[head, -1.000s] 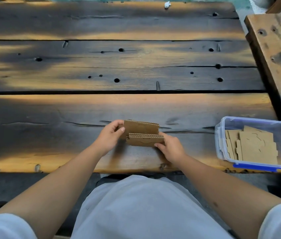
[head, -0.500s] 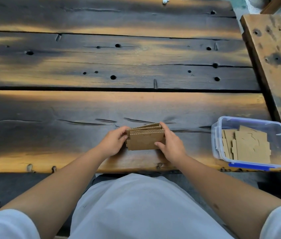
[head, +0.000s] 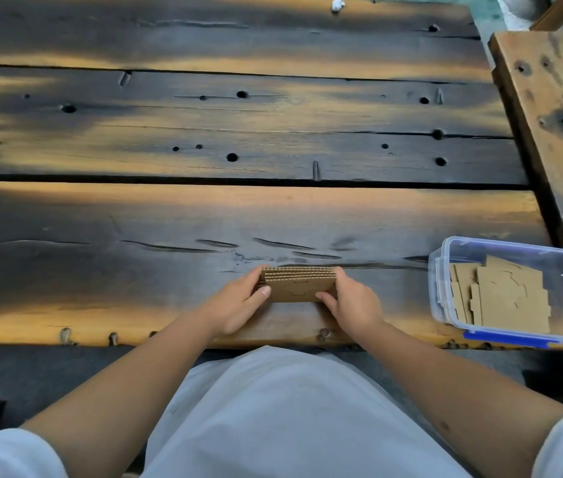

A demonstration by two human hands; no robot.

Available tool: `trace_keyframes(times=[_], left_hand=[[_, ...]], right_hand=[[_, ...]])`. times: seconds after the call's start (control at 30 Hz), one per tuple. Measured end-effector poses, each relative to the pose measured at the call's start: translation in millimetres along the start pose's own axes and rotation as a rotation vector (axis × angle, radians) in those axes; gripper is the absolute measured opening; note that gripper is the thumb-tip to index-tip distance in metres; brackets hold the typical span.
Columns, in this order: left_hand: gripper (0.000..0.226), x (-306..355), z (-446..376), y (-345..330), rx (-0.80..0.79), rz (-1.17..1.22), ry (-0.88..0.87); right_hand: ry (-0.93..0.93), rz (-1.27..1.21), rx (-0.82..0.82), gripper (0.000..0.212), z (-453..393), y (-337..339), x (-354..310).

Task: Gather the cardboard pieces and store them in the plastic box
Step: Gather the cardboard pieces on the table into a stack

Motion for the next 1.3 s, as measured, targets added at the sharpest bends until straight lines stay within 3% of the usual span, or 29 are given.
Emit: trace_keyframes(times=[0.13, 0.2, 0.3, 0.4, 0.6, 0.87, 0.97, 1.3], left_hand=[[0.068, 5, -10, -10, 0.069, -0.153, 0.108], [0.072, 4, -15, -13, 0.119, -0.232, 0.194], [0.057, 4, -18, -14, 0.182, -0.321, 0.213], [0.031, 5, -14, -10, 0.26, -0.477, 0.178], [0.03, 2, -9, -14, 0.29, -0.604, 0.191], [0.018, 4, -11, -8, 0.178, -0.256, 0.158], [0.016, 5, -7, -3, 0.128, -0.144, 0.145], [0.02, 15, 13, 13, 0.229, 0.34, 0.145]], right_hand=[[0.002, 0.037, 0.025, 0.051, 3, 0, -5], [0.014, 0.006, 0.043, 0.042, 4, 1, -8], [0.025, -0.045, 0.056, 0.025, 5, 1, -6], [0.023, -0.057, 0.045, 0.032, 7, -2, -6], [0.013, -0.013, 0.042, 0.024, 10, -6, -6], [0.025, -0.265, -0.11, 0.021, 1, 3, -7], [0.028, -0.324, -0.132, 0.029, 2, 9, -7], [0.042, -0.887, -0.215, 0.023, 7, 29, -25]])
Point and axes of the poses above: each hand's wrist, its own z-axis away from the middle knuckle, its own y-axis out of the back of the hand, x = y × z, the point moved 4 cm from there along -z, towards the middle knuckle, and after that the axes turned 13 degrees about -x, right-handed, at the moved point
